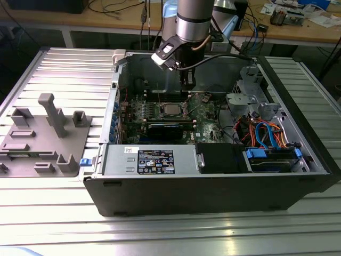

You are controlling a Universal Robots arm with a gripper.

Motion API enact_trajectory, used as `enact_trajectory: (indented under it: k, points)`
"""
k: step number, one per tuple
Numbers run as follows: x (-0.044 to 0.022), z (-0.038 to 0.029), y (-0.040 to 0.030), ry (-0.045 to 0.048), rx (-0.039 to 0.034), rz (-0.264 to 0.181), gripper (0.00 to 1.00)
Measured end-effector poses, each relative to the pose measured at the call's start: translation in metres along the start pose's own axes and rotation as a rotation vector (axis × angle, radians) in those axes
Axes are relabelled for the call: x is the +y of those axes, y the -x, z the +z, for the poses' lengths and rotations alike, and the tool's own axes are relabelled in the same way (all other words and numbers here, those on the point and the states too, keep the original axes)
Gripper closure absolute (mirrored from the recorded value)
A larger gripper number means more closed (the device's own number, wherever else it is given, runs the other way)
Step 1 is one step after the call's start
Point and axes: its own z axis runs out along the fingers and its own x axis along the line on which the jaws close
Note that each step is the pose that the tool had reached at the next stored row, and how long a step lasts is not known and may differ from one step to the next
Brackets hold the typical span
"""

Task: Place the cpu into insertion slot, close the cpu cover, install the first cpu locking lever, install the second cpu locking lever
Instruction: 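Close the cpu cover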

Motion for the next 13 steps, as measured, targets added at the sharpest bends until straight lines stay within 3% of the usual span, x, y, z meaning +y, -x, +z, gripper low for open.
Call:
enact_trajectory:
  k: [7,13]
  points:
    - [0.0198,0.0019,-0.0009,-0.0002,0.0002,0.000,0.89]
    - [0.0323,0.0027,-0.0020,-0.0025,0.0001,0.000,0.89]
